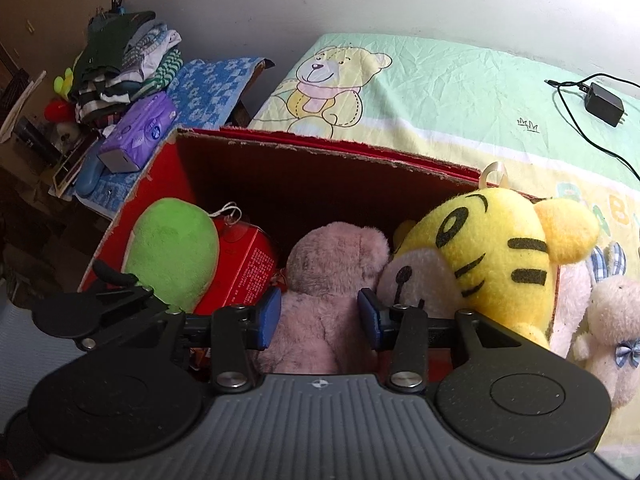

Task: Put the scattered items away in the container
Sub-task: 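Open the right gripper to release the bear into the box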

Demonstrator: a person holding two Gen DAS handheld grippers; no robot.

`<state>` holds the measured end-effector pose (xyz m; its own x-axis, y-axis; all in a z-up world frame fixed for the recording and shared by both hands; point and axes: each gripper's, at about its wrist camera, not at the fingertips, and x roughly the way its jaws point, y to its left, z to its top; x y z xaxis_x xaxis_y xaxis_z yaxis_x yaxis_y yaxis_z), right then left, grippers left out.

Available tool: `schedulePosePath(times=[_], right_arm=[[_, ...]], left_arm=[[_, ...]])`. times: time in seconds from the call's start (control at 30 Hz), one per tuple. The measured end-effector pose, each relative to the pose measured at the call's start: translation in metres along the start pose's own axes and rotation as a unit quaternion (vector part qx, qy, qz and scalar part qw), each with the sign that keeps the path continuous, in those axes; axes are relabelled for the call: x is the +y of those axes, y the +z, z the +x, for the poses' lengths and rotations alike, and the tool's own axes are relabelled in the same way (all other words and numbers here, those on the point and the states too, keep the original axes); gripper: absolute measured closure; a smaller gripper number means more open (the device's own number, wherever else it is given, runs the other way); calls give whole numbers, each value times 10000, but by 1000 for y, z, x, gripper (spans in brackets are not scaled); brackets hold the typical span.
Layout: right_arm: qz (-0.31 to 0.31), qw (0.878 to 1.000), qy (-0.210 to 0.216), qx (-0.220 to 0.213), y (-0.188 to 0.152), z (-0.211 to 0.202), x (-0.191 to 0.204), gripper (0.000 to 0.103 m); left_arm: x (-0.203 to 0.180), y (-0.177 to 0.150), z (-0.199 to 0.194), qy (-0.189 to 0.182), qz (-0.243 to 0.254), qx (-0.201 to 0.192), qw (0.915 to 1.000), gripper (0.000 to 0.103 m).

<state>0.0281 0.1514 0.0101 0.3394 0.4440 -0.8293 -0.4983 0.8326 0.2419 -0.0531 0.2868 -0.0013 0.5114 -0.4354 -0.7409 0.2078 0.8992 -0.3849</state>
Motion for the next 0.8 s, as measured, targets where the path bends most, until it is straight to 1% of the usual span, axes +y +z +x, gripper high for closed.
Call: schedulePosePath(times=[0.07,0.17,0.23,0.37,0.5,0.6,0.8], right_arm=[[52,10000,28,-80,-1,-6,-1,62],[104,9999,94,-53,-6,-10,-4,63],[138,9998,107,-38,-9,-11,-5,68],[222,9997,125,-50,-13,-11,-9,70],[225,9997,79,-55,-16,-11,-9,73],[251,9996,52,-83,-19,-10,-11,74],[278,9994,17,-193,-25,-11,-13,75]], left_arm=[[-1,1,3,19,-1,5,10000,19],[-3,2,6,103,30,24,9999,19],[-4,3,8,146,37,51,9999,19],[-7,4,9,243,67,92,9996,19],[-10,4,13,422,81,184,9989,19],[-13,2,15,560,100,230,9981,18],[-17,-1,15,718,83,231,9971,15]])
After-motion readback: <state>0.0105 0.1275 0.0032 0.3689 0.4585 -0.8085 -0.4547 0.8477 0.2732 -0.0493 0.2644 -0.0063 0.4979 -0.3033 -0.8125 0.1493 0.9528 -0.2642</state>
